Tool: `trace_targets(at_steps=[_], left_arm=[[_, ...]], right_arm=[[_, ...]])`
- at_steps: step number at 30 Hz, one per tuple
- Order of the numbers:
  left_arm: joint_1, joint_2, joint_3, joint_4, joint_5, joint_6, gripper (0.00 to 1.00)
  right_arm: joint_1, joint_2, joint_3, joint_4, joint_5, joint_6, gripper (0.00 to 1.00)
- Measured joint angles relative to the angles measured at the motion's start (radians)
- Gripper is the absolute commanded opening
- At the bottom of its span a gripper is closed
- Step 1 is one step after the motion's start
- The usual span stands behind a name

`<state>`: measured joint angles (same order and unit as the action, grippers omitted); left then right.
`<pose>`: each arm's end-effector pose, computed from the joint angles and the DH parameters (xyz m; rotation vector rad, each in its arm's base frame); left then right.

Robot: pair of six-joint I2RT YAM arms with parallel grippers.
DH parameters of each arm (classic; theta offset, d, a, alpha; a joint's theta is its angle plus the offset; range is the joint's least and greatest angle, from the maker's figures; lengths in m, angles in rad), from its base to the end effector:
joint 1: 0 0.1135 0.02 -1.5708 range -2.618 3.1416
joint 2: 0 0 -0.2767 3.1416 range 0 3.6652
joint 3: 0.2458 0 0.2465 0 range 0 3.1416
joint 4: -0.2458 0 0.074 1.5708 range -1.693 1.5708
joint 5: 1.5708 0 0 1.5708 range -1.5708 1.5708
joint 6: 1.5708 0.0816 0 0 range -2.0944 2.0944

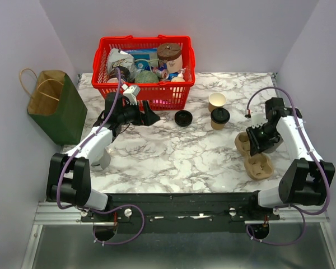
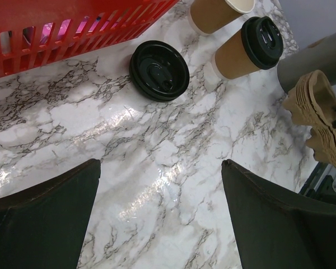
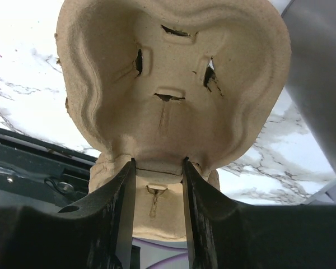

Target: Pack the takeout coffee

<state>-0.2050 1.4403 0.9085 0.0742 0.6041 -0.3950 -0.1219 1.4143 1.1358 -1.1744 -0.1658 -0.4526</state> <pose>0.3304 -0.1160 0.2559 0.2006 2.0722 -0.9842 0.2413 -0.0160 0.2254 -0.5042 2.9331 0.1874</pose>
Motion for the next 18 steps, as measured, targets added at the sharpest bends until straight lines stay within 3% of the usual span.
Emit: trace_targets(at_steps=[6, 13, 18], left_arm=[[0.000, 0.000, 0.000, 0.006, 0.000, -0.001, 0.97], [-0.005, 0.005, 0.000, 0.014, 0.000, -0.006, 0.97], [-0.006, 0.005, 0.000, 0.014, 0.000, -0.006, 0.97]], right_arm=[[0.000, 0.011, 0.076, -0.032, -0.011, -0.062, 0.00], [-0.018, 0.077, 0.075, -0.075, -0.047, -0.005, 0.00], [-0.019, -0.029, 0.069, -0.057, -0.144, -0.021, 0.00]])
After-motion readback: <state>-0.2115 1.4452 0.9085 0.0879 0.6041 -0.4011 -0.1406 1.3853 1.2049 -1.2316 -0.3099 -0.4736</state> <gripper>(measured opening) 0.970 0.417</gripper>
